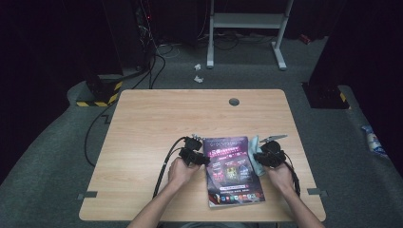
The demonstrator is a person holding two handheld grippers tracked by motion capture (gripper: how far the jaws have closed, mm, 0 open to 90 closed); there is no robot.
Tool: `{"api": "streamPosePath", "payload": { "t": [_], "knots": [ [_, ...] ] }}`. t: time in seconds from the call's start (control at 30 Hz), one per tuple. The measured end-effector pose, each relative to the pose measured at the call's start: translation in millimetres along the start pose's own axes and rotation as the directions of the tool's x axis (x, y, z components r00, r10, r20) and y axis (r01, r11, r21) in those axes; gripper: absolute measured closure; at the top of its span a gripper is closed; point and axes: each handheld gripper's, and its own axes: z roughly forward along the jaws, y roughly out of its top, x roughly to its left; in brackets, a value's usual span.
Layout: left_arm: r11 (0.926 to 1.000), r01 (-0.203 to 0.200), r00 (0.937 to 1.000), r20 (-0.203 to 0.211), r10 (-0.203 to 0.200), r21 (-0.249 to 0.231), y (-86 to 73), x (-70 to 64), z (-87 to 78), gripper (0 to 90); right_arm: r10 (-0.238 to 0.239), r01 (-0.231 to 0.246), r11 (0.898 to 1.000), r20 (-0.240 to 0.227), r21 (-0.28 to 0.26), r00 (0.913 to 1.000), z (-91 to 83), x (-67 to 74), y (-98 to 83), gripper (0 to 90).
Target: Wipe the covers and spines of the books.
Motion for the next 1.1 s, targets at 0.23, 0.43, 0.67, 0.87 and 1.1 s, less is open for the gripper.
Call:
{"api": "streamPosePath", "payload": {
  "t": [0.23,0.43,0.67,0.87,1.1],
  "knots": [
    [0.9982,0.049,0.9982,-0.034,-0.05,-0.035,13.6,10.2,-1.4,52.4,-0.039,0.039,0.999,0.003,0.013,0.9992,4.6,12.1,14.6,81.7],
    [0.9963,0.076,0.9939,-0.077,-0.079,-0.039,25.6,21.5,3.1,49.2,-0.073,0.074,0.997,-0.014,0.031,0.9972,18.5,33.5,32.5,81.8],
    [0.998,0.06,0.995,-0.079,-0.062,-0.021,24.9,24.7,8.1,48.3,-0.166,0.169,0.985,-0.088,0.026,0.9823,35.7,86.1,49.2,81.8],
    [0.9974,0.062,0.9946,-0.08,-0.065,-0.036,22.9,25.0,7.6,48.6,-0.234,0.239,0.971,-0.136,0.017,0.9626,45.4,124.2,59.7,81.7],
    [0.9974,0.064,0.9953,-0.071,-0.066,-0.034,22.3,26.8,6.9,48.6,-0.212,0.216,0.976,-0.108,0.02,0.9713,39.9,99.6,53.3,81.5]
  ]
}}
